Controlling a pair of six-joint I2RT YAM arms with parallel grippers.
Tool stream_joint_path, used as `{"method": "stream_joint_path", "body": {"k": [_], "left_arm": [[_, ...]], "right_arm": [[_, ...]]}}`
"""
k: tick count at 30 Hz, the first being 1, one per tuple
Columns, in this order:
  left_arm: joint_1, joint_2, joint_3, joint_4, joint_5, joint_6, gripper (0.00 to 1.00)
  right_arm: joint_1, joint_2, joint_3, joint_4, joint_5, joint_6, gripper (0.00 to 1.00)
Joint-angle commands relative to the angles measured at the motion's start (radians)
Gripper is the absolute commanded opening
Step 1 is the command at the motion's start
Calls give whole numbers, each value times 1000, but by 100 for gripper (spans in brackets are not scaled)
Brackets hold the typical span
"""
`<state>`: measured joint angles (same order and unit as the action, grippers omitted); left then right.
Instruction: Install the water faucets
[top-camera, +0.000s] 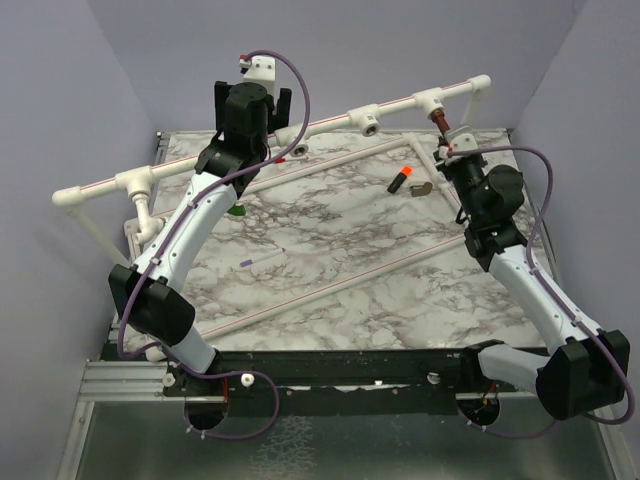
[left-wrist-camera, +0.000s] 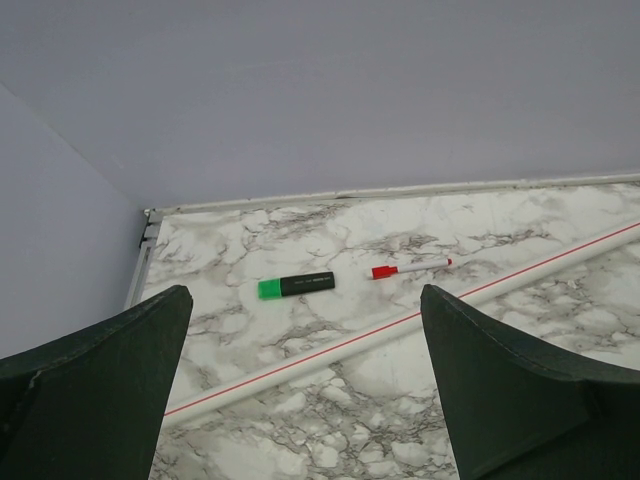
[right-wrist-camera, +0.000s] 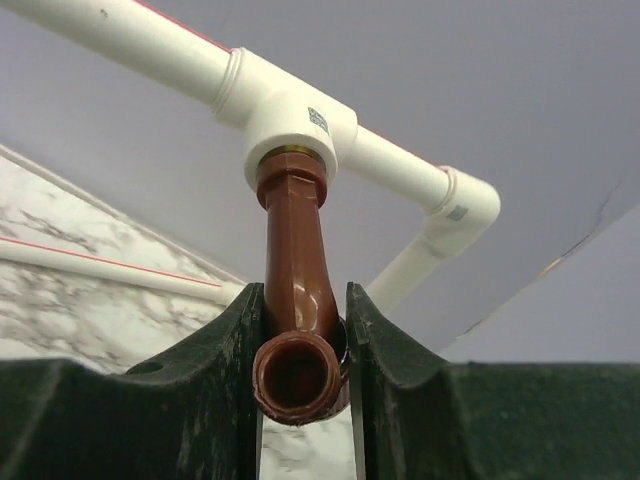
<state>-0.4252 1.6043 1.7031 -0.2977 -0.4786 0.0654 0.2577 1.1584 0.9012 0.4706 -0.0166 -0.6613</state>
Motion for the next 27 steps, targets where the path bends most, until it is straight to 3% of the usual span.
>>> {"method": "stream_joint_path", "body": {"k": [1, 5, 12, 20, 27], "left_arm": [[-38, 9, -23, -67, 52, -13, 97], [-38, 6, -25, -67, 51, -13, 97], [-38, 8, -25, -67, 51, -13, 97], [-38, 11, -24, -67, 51, -12, 97], [-38, 16, -20, -67, 49, -10, 97]], "right_arm": [[9, -47, 62, -14, -8, 449, 1], [9, -37, 109, -88, 2, 692, 1], [9, -36, 85, -64, 1, 1090, 0], [9, -43, 62, -1, -22, 1448, 1], [9, -71, 41, -48, 5, 1800, 1]]}}
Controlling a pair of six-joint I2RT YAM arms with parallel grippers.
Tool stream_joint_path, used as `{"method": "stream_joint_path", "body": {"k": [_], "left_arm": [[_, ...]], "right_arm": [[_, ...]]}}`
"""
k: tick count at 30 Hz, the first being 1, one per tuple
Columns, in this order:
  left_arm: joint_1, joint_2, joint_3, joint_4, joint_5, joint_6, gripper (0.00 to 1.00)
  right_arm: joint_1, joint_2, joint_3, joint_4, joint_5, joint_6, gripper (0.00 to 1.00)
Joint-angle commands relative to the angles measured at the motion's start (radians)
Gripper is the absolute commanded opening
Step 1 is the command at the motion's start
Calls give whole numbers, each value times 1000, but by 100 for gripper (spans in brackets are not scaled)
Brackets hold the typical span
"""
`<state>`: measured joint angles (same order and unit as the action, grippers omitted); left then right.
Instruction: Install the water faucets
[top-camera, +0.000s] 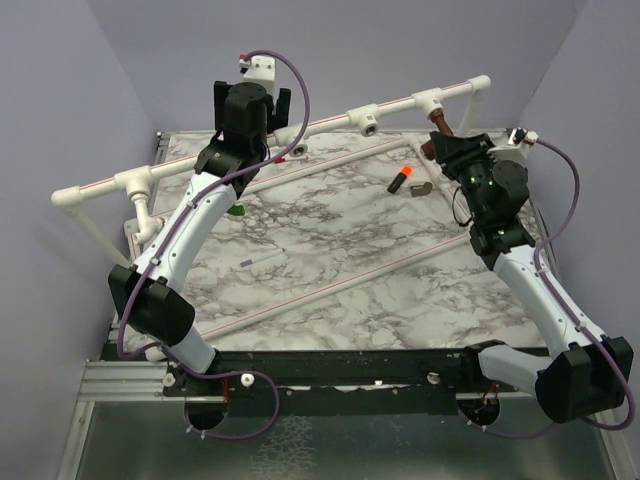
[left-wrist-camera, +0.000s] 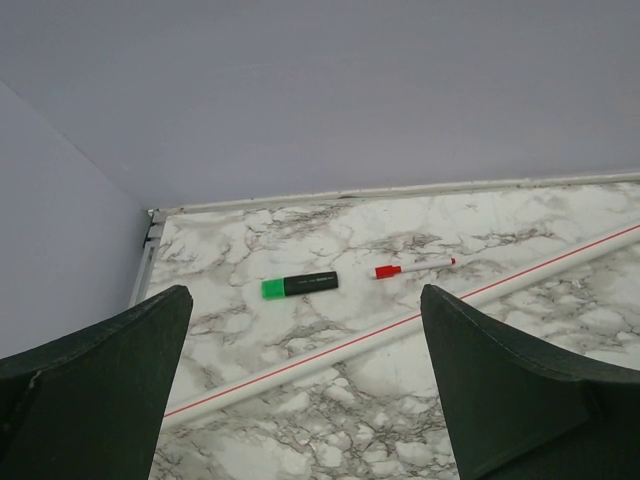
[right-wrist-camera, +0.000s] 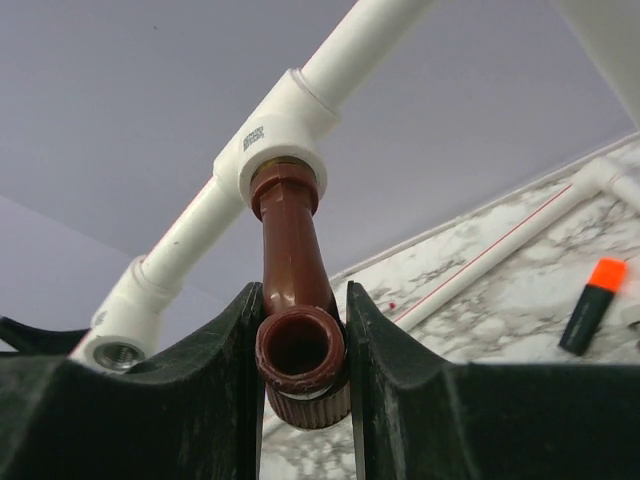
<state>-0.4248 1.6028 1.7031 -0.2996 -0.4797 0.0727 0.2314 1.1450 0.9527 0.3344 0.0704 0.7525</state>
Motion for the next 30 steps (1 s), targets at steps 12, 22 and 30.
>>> {"method": "stream_joint_path", "body": {"k": [12, 22, 30], "left_arm": [[-38, 18, -21, -67, 51, -16, 97], [-38, 25, -12, -72, 49, -10, 97], [-38, 28, -14, -73, 50, -10, 97]], "right_arm": [[36, -21, -91, 168, -205, 890, 1], [36, -52, -5, -12, -217, 791, 40], [36, -83, -48, -20, -206, 727, 65]]}}
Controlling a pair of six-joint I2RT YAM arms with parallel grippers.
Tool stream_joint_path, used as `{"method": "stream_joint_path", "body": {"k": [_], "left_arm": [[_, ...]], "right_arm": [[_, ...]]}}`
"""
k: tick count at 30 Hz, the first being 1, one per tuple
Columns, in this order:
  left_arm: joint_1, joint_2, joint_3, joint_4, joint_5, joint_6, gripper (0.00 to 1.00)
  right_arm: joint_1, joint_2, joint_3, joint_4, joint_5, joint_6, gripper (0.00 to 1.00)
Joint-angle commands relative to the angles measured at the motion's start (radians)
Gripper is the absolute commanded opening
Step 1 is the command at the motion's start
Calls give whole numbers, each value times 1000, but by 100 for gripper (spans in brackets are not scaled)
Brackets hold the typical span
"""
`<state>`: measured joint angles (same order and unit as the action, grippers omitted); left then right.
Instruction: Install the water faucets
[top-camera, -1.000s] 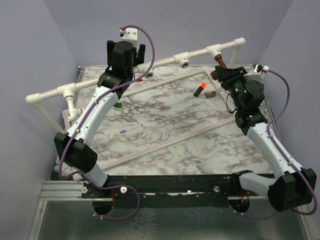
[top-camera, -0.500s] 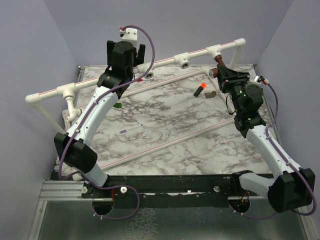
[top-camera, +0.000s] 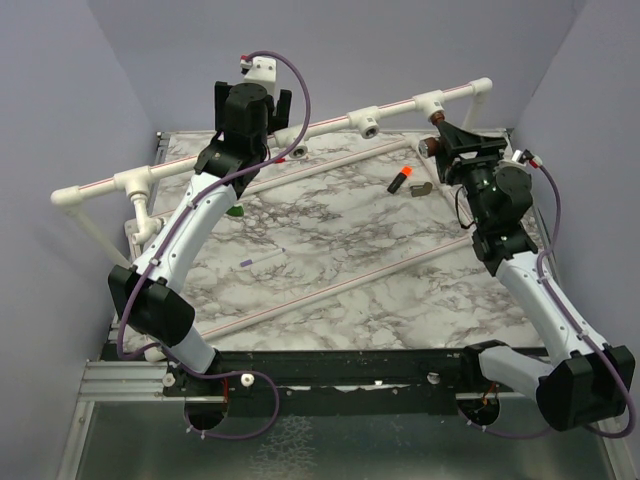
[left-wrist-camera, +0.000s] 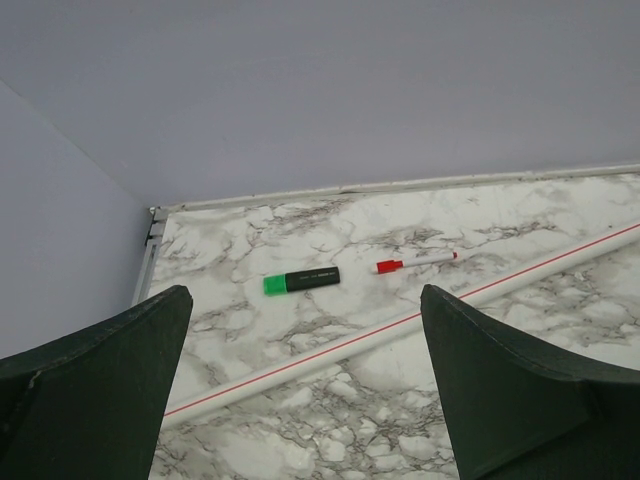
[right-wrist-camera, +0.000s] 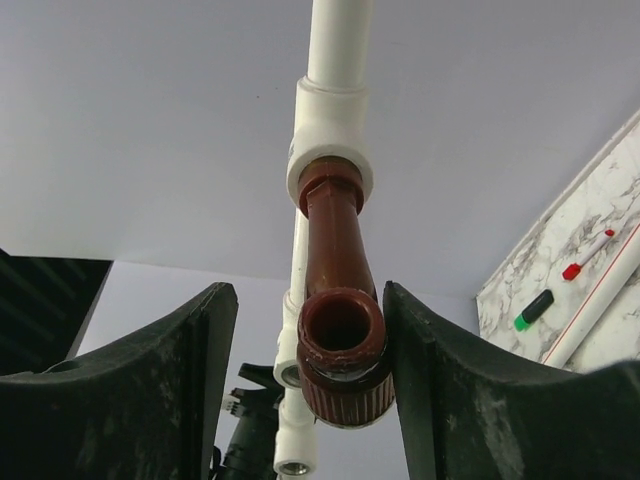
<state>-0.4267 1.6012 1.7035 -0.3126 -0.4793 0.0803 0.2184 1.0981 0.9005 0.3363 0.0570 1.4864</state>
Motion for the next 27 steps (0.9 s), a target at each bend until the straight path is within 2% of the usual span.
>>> {"method": "stream_joint_path", "body": {"k": [1, 6, 15, 22, 27], "left_arm": [[-37, 29, -14, -60, 50, -18, 97], [-37, 31, -12, -60, 50, -20, 97], [-37, 31, -12, -60, 48, -18, 97], [-37, 32, -12, -60, 50, -20, 98], [-37, 35, -12, -60, 53, -20, 97]], "right_arm": [[49, -40, 4, -28, -191, -17, 66], [49, -70, 22, -110, -176, -100, 71], [49, -143, -19, -249, -152, -201, 73], [49, -186, 44, -410, -91, -413, 74], [49, -200, 94, -457, -62, -641, 74]]}}
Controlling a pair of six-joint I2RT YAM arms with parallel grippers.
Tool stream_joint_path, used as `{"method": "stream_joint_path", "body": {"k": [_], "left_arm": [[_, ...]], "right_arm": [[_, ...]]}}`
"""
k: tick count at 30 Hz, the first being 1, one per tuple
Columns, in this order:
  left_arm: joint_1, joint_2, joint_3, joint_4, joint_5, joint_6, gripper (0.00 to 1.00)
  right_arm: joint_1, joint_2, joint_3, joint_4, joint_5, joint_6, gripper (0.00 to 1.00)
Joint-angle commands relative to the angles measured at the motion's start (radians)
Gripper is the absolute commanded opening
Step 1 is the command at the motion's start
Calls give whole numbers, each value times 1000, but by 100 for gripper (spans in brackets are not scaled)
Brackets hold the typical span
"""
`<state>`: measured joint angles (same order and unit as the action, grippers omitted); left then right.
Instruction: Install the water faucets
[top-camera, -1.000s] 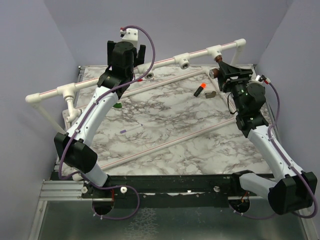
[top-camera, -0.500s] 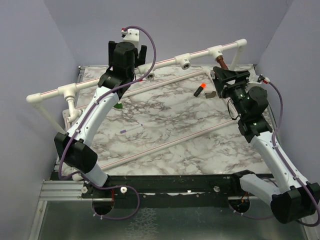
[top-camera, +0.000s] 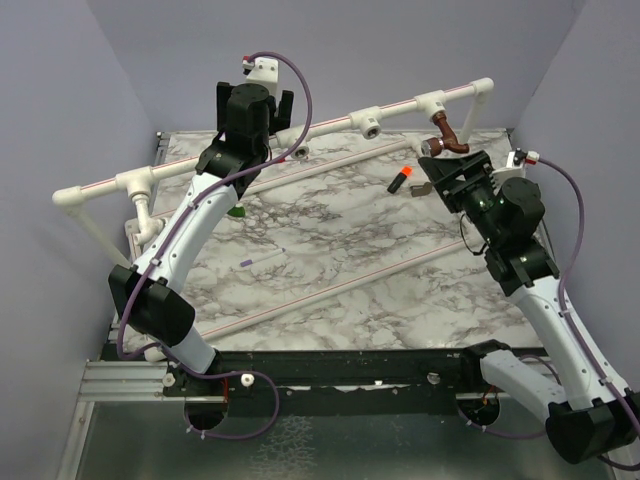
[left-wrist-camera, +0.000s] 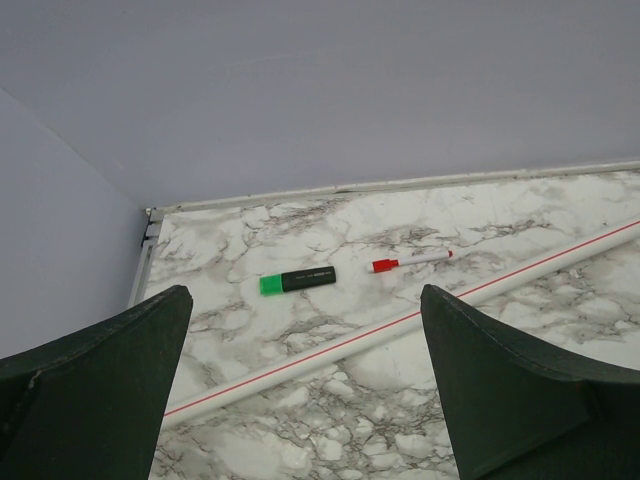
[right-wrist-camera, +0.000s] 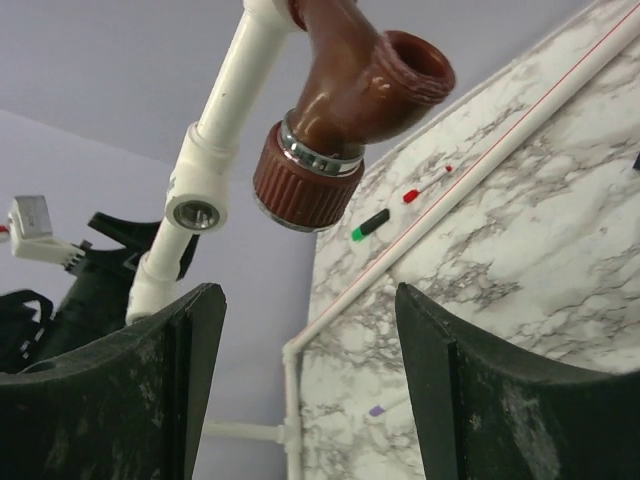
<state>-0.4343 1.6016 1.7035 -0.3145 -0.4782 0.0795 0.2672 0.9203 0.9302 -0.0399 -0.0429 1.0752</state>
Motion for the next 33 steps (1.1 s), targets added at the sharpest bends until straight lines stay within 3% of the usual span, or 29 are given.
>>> {"method": "stream_joint_path", "body": {"k": [1, 14, 23, 33], "left_arm": [[-29, 34, -11, -58, 52, -20, 97], [-29, 38, -8, -61, 52, -20, 97], [-29, 38, -6, -63, 55, -23, 97], [-30, 29, -11, -63, 57, -27, 97]], "right_arm": [[0, -24, 75, -84, 38, -290, 74], [0, -55, 162, -79, -89, -1187, 75], [4, -100, 104, -56, -229, -1773, 75], [14, -64, 107, -79, -243, -2184, 75]]}}
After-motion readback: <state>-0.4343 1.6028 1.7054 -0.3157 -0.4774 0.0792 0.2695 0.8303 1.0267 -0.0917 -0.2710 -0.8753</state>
